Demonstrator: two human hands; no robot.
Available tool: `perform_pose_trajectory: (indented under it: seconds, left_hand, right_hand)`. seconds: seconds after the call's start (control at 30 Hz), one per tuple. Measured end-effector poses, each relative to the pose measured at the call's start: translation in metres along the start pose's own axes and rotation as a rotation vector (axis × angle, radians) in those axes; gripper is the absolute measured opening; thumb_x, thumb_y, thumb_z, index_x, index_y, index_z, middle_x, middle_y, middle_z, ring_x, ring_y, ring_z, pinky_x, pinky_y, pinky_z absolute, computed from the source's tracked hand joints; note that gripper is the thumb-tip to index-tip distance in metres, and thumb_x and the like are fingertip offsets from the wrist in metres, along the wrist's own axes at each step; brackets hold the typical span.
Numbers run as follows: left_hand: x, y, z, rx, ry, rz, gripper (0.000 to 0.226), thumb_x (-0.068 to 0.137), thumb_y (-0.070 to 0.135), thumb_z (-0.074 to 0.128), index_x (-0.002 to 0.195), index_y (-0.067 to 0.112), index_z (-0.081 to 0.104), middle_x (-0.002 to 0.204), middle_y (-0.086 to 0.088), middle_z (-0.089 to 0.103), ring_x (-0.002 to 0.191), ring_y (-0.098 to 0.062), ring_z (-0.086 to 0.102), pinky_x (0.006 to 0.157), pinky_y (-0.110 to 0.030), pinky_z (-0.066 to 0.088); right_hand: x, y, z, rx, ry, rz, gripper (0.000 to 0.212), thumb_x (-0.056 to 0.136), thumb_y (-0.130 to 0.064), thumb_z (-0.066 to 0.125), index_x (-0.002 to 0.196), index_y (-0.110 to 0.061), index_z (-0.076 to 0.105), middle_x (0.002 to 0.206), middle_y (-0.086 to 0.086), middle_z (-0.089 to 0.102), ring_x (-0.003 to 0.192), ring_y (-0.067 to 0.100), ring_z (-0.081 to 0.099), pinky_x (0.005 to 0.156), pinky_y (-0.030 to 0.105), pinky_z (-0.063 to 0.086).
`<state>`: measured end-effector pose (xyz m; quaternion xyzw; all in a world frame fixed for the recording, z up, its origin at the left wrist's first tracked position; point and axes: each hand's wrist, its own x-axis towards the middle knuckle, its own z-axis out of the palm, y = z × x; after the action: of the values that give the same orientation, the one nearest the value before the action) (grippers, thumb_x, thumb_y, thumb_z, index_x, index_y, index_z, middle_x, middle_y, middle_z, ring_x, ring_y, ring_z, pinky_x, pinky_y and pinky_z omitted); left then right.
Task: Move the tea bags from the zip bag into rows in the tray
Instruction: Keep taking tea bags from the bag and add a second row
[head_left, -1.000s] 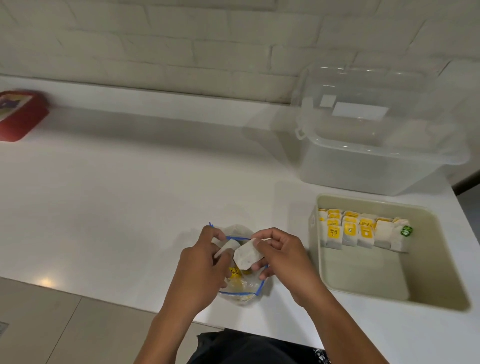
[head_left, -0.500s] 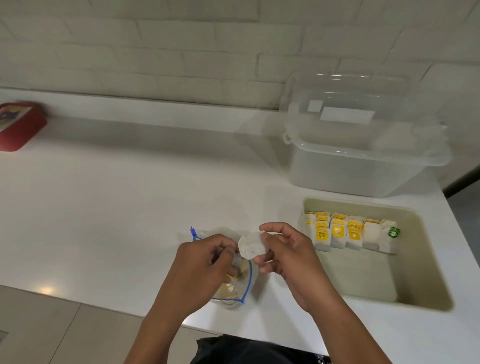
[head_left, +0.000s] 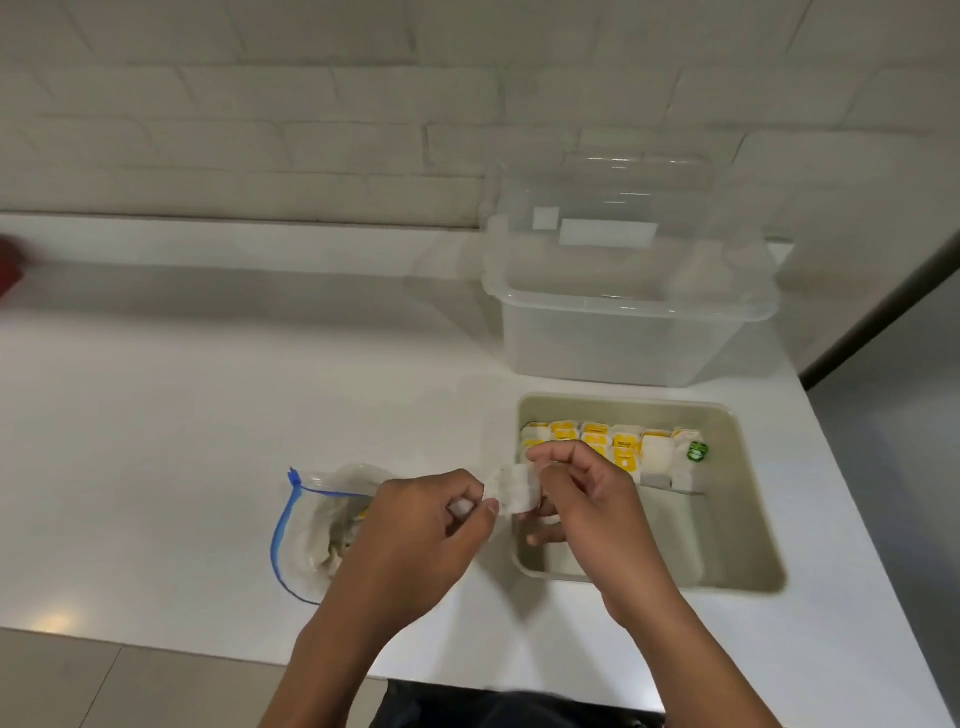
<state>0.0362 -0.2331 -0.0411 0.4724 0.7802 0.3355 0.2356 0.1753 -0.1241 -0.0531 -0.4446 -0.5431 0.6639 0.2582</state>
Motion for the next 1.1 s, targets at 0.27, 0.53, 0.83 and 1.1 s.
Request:
perform_pose_trajectory:
  seconds: [0.27, 0.53, 0.83, 1.1]
  left_hand:
    - [0.023, 0.023, 0.031, 0.206, -0.208, 0.209, 0.021, 0.088, 0.047, 0.055, 0.077, 0.030, 0.051, 0.072, 0.012, 0.062, 0.071, -0.010, 0.059, 0.065, -0.035, 0.050]
    - [0.051, 0.028, 0.058, 0.205, -0.284, 0.233, 0.020, 0.089, 0.049, 0.057, 0.090, 0.034, 0.070, 0.081, 0.013, 0.063, 0.076, -0.008, 0.059, 0.070, -0.032, 0.048]
    - [0.059, 0.007, 0.067, 0.193, -0.244, 0.108, 0.008, 0.091, 0.036, 0.066, 0.093, 0.034, 0.074, 0.085, 0.018, 0.067, 0.081, -0.003, 0.058, 0.074, -0.018, 0.045]
    - [0.050, -0.005, 0.066, 0.128, -0.221, 0.090, 0.012, 0.092, 0.031, 0.068, 0.101, 0.037, 0.075, 0.096, 0.021, 0.070, 0.086, 0.000, 0.061, 0.075, -0.014, 0.046]
  right_hand:
    - [-0.001, 0.002, -0.061, -0.485, -0.211, -0.275, 0.034, 0.094, -0.009, 0.058, 0.108, -0.037, 0.071, 0.110, -0.025, 0.069, 0.109, 0.001, 0.061, 0.094, 0.018, 0.046]
    - [0.017, 0.002, -0.099, -0.632, -0.301, -0.187, 0.005, 0.088, -0.030, 0.072, 0.084, -0.028, 0.070, 0.074, -0.017, 0.066, 0.064, -0.001, 0.051, 0.063, 0.016, 0.042]
    - [0.064, 0.036, -0.109, -0.588, -0.134, 0.111, 0.017, 0.087, -0.014, 0.072, 0.082, 0.000, 0.065, 0.065, 0.007, 0.062, 0.053, 0.007, 0.055, 0.054, 0.019, 0.048]
    - [0.083, 0.056, -0.096, -0.406, -0.021, 0.267, 0.014, 0.086, 0.000, 0.066, 0.074, -0.007, 0.068, 0.067, 0.005, 0.071, 0.058, 0.021, 0.070, 0.060, 0.032, 0.059]
